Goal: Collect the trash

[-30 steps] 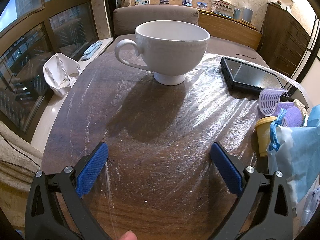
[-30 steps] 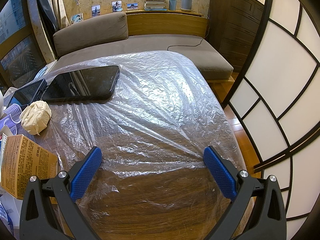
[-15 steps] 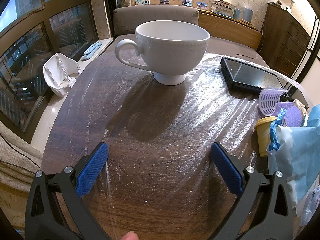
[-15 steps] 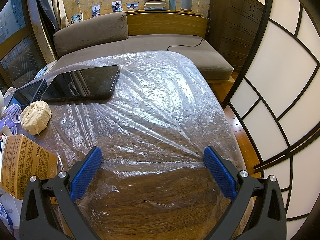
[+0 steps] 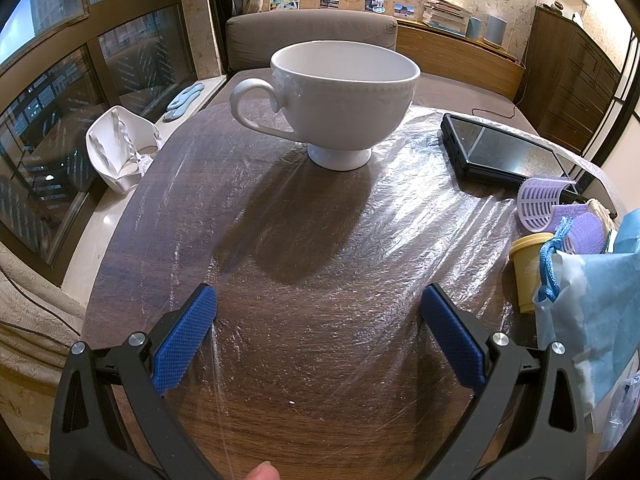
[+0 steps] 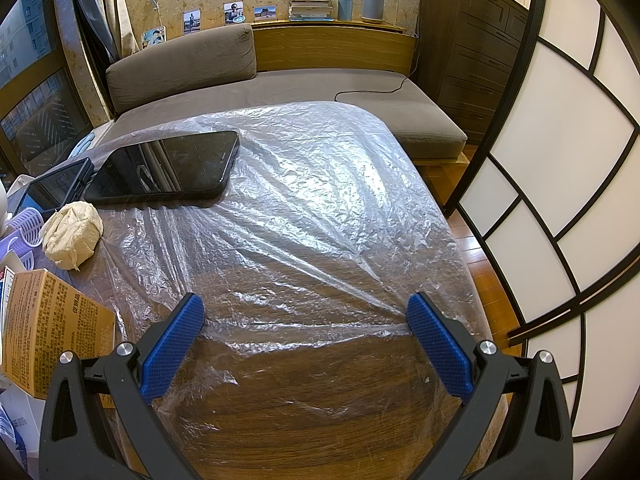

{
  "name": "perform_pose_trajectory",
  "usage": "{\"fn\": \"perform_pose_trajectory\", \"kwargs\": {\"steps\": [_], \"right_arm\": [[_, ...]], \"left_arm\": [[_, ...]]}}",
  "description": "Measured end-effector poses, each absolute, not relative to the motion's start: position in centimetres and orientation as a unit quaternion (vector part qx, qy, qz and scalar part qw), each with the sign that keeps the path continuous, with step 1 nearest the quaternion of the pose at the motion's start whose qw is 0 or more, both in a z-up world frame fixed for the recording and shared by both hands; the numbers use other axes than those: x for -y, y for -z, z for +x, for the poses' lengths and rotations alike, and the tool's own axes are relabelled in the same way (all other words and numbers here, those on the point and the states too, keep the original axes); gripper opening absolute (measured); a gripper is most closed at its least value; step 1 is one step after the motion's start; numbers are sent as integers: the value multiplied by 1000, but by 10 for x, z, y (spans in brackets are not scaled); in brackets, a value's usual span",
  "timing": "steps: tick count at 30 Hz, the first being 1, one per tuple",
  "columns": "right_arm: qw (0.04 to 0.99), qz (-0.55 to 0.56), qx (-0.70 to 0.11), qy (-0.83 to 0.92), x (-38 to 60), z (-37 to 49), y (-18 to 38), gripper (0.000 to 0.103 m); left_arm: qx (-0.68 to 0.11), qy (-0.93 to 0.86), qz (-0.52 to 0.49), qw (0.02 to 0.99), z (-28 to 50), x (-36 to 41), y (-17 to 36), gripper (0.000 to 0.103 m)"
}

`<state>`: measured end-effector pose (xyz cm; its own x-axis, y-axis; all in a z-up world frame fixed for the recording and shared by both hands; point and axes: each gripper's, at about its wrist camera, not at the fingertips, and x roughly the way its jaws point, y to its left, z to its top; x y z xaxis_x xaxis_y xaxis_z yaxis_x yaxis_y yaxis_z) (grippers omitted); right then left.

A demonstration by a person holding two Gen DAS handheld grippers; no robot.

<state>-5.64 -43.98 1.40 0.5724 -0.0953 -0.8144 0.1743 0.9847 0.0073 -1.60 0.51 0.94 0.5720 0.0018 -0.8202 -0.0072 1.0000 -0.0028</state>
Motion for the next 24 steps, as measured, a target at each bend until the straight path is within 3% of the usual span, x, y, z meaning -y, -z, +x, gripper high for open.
{"fn": "perform_pose_trajectory", "kwargs": {"steps": [24], "right_arm": [[886, 43, -457, 71, 437, -57, -16, 99]], "left_arm": [[-462, -5, -3, 887, -17, -7, -10, 102]]}}
